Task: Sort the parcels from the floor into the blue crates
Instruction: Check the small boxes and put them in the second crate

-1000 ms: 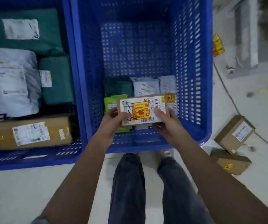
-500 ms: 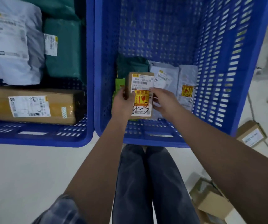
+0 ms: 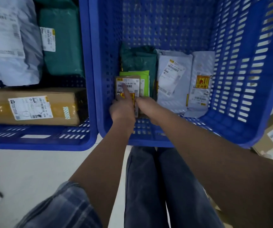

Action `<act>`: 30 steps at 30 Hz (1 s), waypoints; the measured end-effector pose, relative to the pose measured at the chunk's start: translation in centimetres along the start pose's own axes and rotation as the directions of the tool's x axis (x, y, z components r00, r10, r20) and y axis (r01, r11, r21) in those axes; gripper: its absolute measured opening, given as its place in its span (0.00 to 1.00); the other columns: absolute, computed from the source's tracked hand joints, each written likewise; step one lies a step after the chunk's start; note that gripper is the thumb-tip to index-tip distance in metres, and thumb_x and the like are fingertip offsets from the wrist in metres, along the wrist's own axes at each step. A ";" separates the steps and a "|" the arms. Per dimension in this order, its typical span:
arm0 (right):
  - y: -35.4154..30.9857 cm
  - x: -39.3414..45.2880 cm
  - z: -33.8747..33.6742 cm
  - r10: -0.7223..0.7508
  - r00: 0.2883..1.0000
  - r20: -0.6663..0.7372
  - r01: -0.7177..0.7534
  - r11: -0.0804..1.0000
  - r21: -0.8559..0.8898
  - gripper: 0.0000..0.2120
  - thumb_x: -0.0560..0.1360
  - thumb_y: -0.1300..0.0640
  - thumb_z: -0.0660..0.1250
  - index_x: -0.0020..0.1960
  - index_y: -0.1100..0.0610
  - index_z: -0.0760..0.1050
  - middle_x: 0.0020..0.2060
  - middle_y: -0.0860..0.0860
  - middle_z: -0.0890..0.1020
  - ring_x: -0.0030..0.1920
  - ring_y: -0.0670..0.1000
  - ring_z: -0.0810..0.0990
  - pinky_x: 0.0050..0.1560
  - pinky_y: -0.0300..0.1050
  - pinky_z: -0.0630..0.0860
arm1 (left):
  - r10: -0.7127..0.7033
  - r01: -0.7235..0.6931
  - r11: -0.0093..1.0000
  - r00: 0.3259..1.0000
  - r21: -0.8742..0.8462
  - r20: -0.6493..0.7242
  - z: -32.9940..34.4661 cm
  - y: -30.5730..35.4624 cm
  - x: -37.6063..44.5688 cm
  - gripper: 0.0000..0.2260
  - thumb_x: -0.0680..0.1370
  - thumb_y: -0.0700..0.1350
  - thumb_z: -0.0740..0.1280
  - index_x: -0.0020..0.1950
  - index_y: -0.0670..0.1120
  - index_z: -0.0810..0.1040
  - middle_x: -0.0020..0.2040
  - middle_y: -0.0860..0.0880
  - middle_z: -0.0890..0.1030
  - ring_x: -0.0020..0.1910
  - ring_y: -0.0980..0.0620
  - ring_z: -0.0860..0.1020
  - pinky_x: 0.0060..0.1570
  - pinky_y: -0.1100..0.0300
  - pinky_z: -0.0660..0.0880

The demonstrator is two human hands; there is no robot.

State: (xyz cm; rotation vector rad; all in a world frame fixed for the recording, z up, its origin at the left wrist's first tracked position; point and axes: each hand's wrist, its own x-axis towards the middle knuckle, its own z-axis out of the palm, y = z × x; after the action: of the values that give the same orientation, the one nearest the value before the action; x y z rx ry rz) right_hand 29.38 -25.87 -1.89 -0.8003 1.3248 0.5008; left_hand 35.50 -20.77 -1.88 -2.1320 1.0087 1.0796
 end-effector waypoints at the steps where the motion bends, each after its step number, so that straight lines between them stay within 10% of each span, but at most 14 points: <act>1: 0.3 0.1 -0.3 0.038 0.999 -0.005 -0.038 0.999 0.023 0.21 0.81 0.57 0.52 0.73 0.59 0.63 0.68 0.56 0.71 0.63 0.54 0.72 0.60 0.43 0.72 | -0.002 0.002 1.000 1.000 0.028 -0.001 0.1 0.1 0.2 0.40 0.78 0.37 0.61 0.76 0.42 0.33 0.71 0.35 0.64 0.59 0.39 0.75 0.45 0.51 0.74; 11: 3.4 -4.6 -4.4 0.133 0.988 -0.075 -0.102 0.941 0.323 0.17 0.81 0.55 0.55 0.59 0.66 0.75 0.50 0.61 0.80 0.49 0.58 0.80 0.58 0.52 0.76 | 0.038 -0.029 0.994 0.996 0.104 -0.086 -0.4 1.0 -3.4 0.28 0.78 0.35 0.60 0.75 0.37 0.53 0.51 0.40 0.80 0.47 0.42 0.80 0.36 0.54 0.71; 20: 10.5 -15.0 -17.8 -0.077 0.920 -0.385 0.328 0.689 0.646 0.19 0.82 0.55 0.52 0.38 0.57 0.75 0.26 0.47 0.81 0.25 0.43 0.78 0.30 0.37 0.72 | 0.538 -0.457 0.807 0.831 0.374 -0.144 -4.4 11.9 -9.4 0.15 0.77 0.40 0.61 0.64 0.41 0.72 0.59 0.40 0.76 0.62 0.40 0.71 0.59 0.48 0.68; 30: 27.6 -19.8 -24.7 0.352 0.869 -0.348 0.098 0.566 0.819 0.14 0.81 0.58 0.52 0.41 0.61 0.71 0.33 0.57 0.76 0.31 0.53 0.74 0.33 0.42 0.69 | 0.705 -0.593 0.660 0.701 0.460 -0.108 -6.7 24.8 -14.5 0.06 0.77 0.40 0.61 0.52 0.43 0.77 0.49 0.42 0.80 0.52 0.41 0.75 0.49 0.51 0.70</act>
State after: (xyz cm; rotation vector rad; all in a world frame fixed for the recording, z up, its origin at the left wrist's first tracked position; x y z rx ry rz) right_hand -10.89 -24.42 10.00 0.0035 1.8664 -0.2757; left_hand 12.61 -34.45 10.65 -1.6156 2.0637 0.7609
